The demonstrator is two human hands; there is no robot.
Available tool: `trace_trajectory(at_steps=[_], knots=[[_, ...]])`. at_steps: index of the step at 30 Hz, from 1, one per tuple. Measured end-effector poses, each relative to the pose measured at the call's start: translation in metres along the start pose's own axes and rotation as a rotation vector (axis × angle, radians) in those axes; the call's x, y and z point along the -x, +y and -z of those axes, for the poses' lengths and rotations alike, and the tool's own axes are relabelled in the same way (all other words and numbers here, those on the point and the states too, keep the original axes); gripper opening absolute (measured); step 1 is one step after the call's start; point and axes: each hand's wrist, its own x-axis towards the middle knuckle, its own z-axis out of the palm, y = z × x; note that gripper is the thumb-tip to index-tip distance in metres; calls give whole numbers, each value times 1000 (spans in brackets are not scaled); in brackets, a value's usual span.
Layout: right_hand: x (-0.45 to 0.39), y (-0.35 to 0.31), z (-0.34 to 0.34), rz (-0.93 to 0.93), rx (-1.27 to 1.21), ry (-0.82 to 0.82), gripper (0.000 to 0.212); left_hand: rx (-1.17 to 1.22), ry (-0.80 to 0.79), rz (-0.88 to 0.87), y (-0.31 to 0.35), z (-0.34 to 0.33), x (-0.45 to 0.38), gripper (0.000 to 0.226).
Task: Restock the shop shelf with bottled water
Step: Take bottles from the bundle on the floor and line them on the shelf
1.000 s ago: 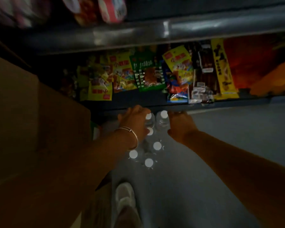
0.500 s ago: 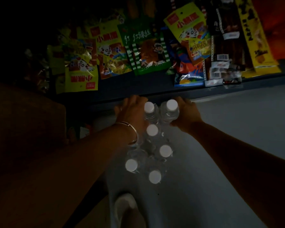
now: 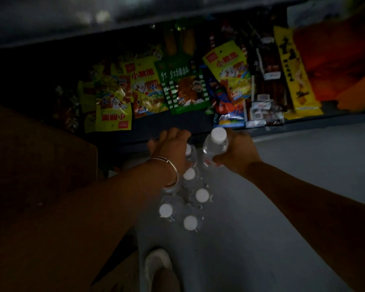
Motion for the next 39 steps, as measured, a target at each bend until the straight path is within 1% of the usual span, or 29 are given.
trace_trajectory(at_steps=[4,7,11,13,15,17,20,23,26,27,29,32,35,36,39], knots=[[28,-40,72,112,-104,31,57,1,-35,-27,28,61,33,76],[53,-84,135,211,-81,2,51,42,-32,-34,44,118,63,73],[88,-147,222,338,-145,-3,52,38,67,-121,64,213,117,69],[103,-179,264,390,-130,-6,51,-13,84,-118,69,260,147,61],[118,-210,304,439,-142,-2,52,1,76,-96,72,304,173,57],[134,-243,344,499,-165,11,54,50,68,-63,74,350,198,57],[156,-295,406,583,-169,7,50,-40,82,-18,77,418,243,56],[177,-348,466,651,-134,28,47,8,106,-65,78,481,283,55],[197,-402,519,723,-139,61,38,-44,126,-102,82,548,329,54],[204,-421,536,738,-153,78,41,-36,141,-125,83,570,342,57],[217,-457,570,773,-204,104,44,-25,174,-89,84,617,370,56],[236,-511,618,838,-221,172,41,3,222,-52,75,680,401,44],[247,-561,660,881,-254,228,50,94,303,-30,61,738,429,32],[250,-579,673,891,-255,246,53,132,336,-29,55,758,437,31],[255,-632,706,922,-310,262,60,151,382,-73,43,812,463,24]])
